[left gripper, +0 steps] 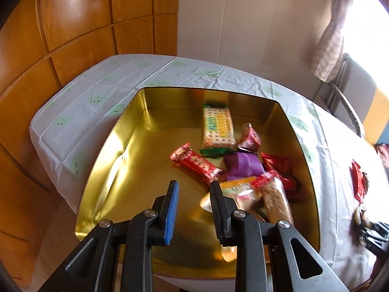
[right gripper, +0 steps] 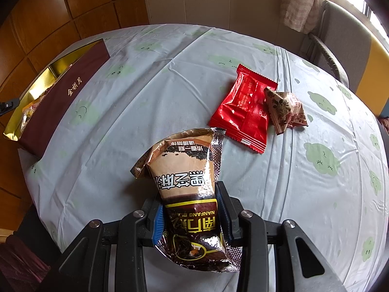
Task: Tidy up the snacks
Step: 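Withdraw the open left tool from the box while right holds the pouch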
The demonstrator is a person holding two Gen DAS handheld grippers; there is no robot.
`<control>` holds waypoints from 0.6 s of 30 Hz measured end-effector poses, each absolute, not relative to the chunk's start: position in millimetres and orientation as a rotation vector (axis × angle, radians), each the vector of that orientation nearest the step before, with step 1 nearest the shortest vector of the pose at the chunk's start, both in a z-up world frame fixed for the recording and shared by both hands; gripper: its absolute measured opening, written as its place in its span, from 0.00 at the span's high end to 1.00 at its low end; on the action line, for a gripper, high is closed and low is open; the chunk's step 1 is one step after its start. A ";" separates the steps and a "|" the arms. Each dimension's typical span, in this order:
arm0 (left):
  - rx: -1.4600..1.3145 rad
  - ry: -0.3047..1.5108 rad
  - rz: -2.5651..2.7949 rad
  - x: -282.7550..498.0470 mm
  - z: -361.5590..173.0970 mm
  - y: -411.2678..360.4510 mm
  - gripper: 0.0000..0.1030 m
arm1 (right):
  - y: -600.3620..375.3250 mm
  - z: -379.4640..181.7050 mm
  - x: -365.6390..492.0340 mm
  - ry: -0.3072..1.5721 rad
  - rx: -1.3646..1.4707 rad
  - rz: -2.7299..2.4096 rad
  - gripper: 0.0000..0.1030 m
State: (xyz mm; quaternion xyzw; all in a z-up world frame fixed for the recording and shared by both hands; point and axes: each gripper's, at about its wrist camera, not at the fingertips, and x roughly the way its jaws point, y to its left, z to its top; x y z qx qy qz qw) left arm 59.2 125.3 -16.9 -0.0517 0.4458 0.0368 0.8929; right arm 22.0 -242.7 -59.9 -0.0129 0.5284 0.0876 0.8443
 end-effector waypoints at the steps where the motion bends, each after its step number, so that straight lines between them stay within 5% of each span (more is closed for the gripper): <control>1: -0.104 0.923 0.073 56.3 -16.1 123.6 0.74 | -242.7 -60.0 21.7 1.114 -0.027 0.183 0.62; 18: -0.075 0.893 0.069 36.1 -13.9 116.9 0.74 | -236.6 -60.1 19.6 1.096 -0.023 0.139 0.63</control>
